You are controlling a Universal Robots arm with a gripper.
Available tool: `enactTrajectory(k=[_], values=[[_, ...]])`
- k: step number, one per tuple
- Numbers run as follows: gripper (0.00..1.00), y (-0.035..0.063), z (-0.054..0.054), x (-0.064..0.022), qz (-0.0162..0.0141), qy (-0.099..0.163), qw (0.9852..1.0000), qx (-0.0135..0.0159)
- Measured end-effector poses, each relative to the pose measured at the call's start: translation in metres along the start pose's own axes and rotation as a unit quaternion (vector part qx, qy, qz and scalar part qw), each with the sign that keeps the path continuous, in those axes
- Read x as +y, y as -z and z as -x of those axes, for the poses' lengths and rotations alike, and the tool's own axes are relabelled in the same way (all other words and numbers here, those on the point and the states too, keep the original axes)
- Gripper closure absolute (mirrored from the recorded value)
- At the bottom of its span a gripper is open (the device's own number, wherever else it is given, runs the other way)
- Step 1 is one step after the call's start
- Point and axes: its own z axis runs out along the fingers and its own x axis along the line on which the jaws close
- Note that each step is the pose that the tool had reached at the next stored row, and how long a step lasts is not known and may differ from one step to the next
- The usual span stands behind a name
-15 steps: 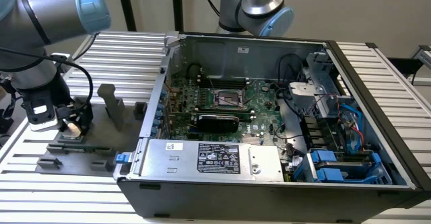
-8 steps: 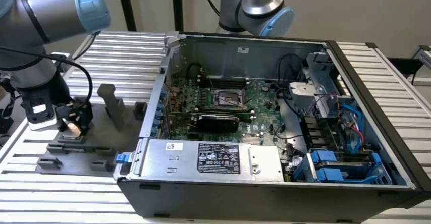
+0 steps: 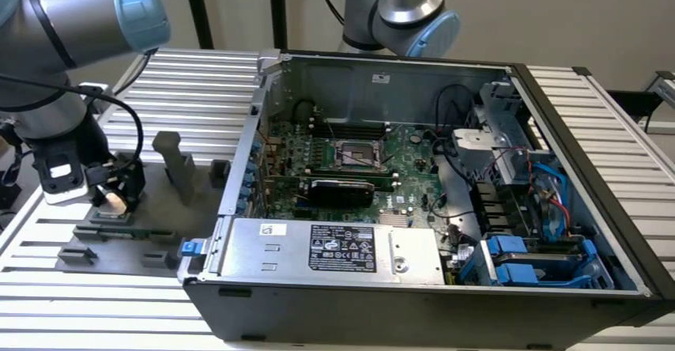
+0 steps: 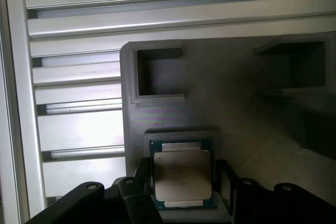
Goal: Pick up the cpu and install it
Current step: 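Pick up the cpu and move it towards the insertion slot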
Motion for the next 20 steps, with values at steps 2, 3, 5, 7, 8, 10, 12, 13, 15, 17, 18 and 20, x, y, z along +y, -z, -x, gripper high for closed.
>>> enactTrajectory(k=[2, 3, 5, 7, 8, 10, 12, 13, 15, 17, 18, 20], values=[[0.38, -0.0001, -0.0002, 0.0002, -0.0001, 0.0, 1.0, 0.0], [0.38, -0.0002, -0.0003, 0.0005, -0.0001, 0.0, 1.0, 0.0], [0.38, -0.0001, -0.0002, 0.0005, -0.0001, 0.0, 1.0, 0.0], [0.38, 0.0002, -0.0002, 0.0006, -0.0001, 0.0, 1.0, 0.0], [0.38, 0.0004, -0.0002, 0.0006, -0.0001, 0.0, 1.0, 0.0], [0.38, 0.0006, -0.0002, 0.0006, -0.0001, 0.0, 1.0, 0.0], [0.38, 0.0006, -0.0002, 0.0006, -0.0002, 0.0, 1.0, 0.0], [0.38, 0.0007, -0.0002, 0.0006, -0.0002, 0.0, 1.0, 0.0], [0.38, 0.0007, -0.0003, 0.0006, -0.0003, 0.0, 1.0, 0.0], [0.41, 0.0008, -0.0003, 0.0006, -0.0004, 0.0, 1.0, 0.0001], [0.41, 0.0009, -0.0003, 0.0006, -0.0005, 0.0, 1.0, 0.0001], [0.45, 0.0011, -0.0003, 0.0007, -0.0005, 0.0, 1.0, 0.0]])
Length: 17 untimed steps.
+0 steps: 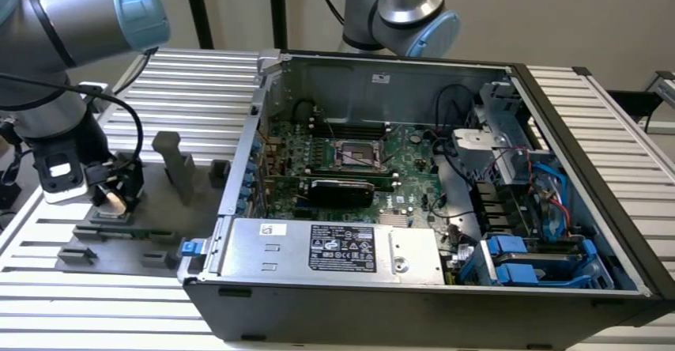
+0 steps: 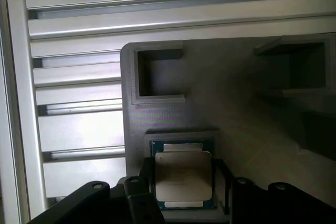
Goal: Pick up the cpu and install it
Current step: 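Pick up the cpu and move it towards the insertion slot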
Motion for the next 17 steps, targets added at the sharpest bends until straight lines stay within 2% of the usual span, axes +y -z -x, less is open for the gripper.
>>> enactTrajectory(k=[3, 6, 17], values=[[0.45, 0.0023, 0.0, 0.0, -0.0001, 0.0, 1.0, 0.0], [0.45, 0.0098, 0.0, 0.0003, -0.0001, 0.0, 1.0, 0.0004], [0.45, 0.0586, 0.001, 0.0016, -0.0003, 0.0, 1.0, 0.0017]])
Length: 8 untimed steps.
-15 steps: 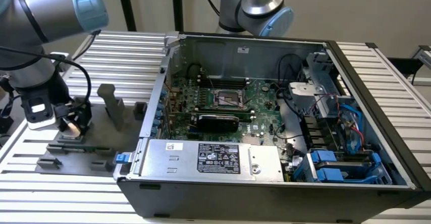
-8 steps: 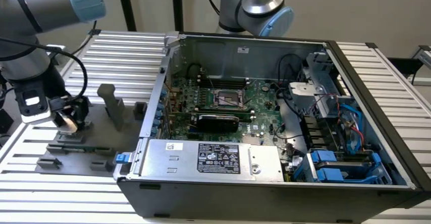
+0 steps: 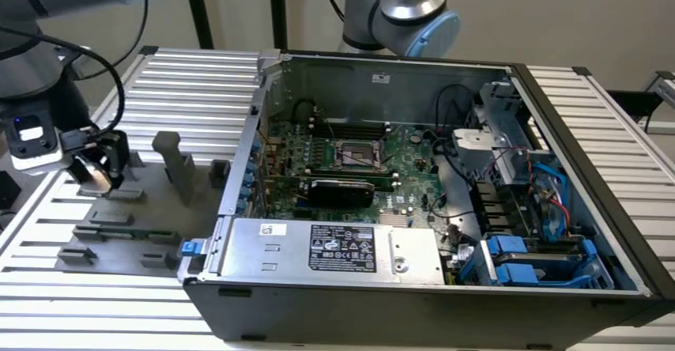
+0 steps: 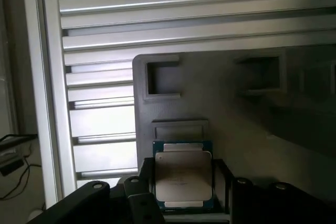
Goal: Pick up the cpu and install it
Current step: 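Pick up the cpu and move it towards the insertion slot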
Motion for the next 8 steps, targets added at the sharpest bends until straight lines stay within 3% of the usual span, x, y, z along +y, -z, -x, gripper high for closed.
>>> enactTrajectory(k=[8], values=[[0.45, 0.0364, 0.005, 0.0016, 0.0, 0.0, 1.0, 0.0001]])
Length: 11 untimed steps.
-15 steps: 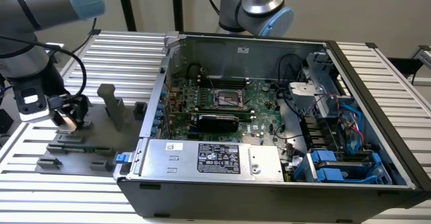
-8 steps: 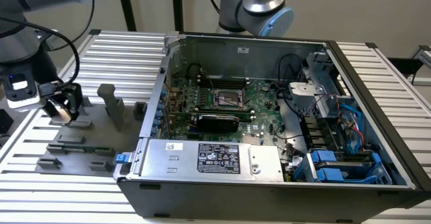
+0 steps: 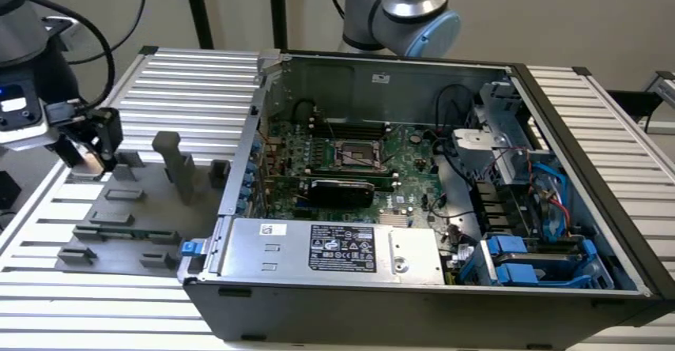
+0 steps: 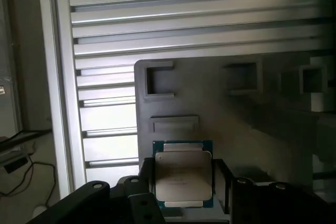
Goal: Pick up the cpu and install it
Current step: 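Pick up the cpu and move it towards the insertion slot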
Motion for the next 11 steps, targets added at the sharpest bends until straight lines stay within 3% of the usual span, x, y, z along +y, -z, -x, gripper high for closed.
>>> enactTrajectory(k=[6, 11], values=[[0.45, 0.0272, 0.008, 0.0018, 0.0, 0.0, 1.0, 0.0001], [0.45, 0.0495, 0.026, 0.0049, 0.0, 0.0, 1.0, 0.0001]])
